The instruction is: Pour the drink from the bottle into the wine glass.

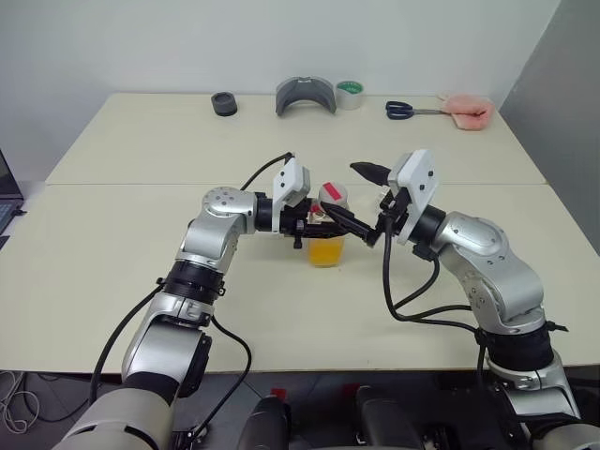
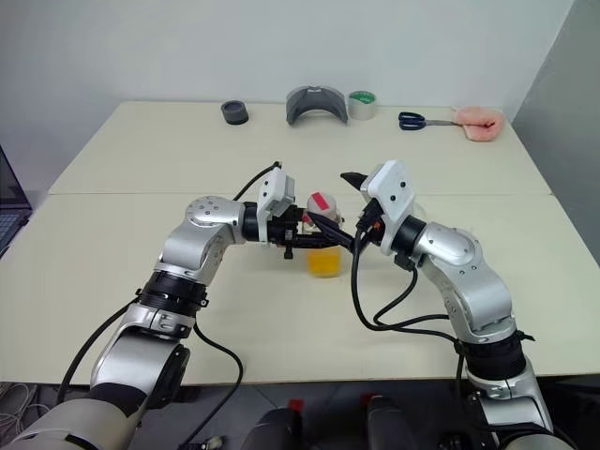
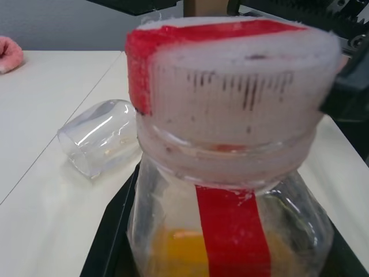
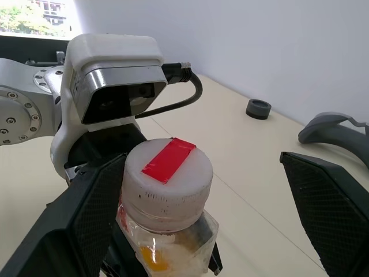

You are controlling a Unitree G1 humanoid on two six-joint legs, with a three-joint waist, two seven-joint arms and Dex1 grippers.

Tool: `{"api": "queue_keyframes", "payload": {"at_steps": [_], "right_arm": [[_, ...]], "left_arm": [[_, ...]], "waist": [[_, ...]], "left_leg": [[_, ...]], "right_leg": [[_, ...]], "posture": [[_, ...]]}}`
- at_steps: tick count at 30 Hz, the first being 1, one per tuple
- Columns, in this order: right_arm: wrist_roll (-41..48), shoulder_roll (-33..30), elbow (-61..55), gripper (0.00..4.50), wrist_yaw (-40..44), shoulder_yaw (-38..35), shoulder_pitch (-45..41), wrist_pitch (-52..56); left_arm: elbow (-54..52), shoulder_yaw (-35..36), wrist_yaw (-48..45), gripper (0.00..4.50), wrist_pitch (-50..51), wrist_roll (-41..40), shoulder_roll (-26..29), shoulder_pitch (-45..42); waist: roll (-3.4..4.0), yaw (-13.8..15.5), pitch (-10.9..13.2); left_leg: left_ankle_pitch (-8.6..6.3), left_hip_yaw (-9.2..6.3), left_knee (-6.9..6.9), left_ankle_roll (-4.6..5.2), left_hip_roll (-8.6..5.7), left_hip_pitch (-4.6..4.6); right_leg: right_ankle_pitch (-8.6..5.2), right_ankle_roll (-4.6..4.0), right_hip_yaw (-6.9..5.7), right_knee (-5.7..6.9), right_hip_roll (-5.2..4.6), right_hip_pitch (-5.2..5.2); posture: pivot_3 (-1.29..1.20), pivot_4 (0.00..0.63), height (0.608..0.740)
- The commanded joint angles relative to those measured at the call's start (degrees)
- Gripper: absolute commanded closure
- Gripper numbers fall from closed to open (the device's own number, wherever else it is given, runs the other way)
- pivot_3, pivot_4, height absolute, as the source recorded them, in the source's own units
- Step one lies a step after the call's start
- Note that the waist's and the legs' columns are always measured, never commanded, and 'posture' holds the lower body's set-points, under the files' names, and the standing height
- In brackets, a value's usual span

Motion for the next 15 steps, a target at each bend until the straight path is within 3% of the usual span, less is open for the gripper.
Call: {"api": "queue_keyframes", "payload": {"at_steps": [1, 15], "right_arm": [[0.27, -0.81, -1.85, 0.0, -1.49, -2.76, -0.26, -0.02], [0.51, -2.38, -1.75, 0.0, -1.48, -3.42, 0.2, -0.24]], "left_arm": [[-1.54, 1.36, -0.7, 2.76, -0.36, -1.16, 0.65, -1.6], [-1.09, 1.45, -0.82, 2.76, -0.61, -1.07, 0.9, -1.54]], "waist": [[0.0, 0.0, 0.0], [0.0, 0.0, 0.0]], "left_leg": [[0.0, 0.01, 0.0, 0.0, 0.0, 0.0], [0.0, 0.0, 0.0, 0.0, 0.0, 0.0]], "right_leg": [[0.0, 0.0, 0.0, 0.0, 0.0, 0.0], [0.0, 0.0, 0.0, 0.0, 0.0, 0.0]], "posture": [[0.0, 0.15, 0.74], [0.0, 0.15, 0.74]]}}
